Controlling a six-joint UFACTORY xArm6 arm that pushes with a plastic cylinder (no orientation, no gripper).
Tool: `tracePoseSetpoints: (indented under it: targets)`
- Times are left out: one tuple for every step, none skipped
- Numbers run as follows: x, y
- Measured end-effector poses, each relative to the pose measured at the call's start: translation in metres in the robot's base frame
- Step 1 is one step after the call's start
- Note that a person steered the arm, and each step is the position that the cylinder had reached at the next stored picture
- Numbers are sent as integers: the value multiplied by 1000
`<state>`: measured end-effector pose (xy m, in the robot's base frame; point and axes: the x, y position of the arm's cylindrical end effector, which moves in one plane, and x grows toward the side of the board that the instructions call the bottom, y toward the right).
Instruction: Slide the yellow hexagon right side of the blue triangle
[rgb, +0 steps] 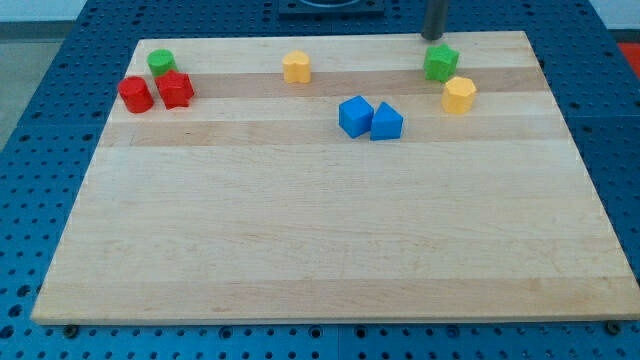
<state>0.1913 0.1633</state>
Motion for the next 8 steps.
tracePoseSetpoints:
  targets:
    - [0, 10]
    - [0, 9]
    - [0, 9]
    - [0, 9]
    - [0, 25]
    - [1, 115]
    - [30, 173]
    - [80, 114]
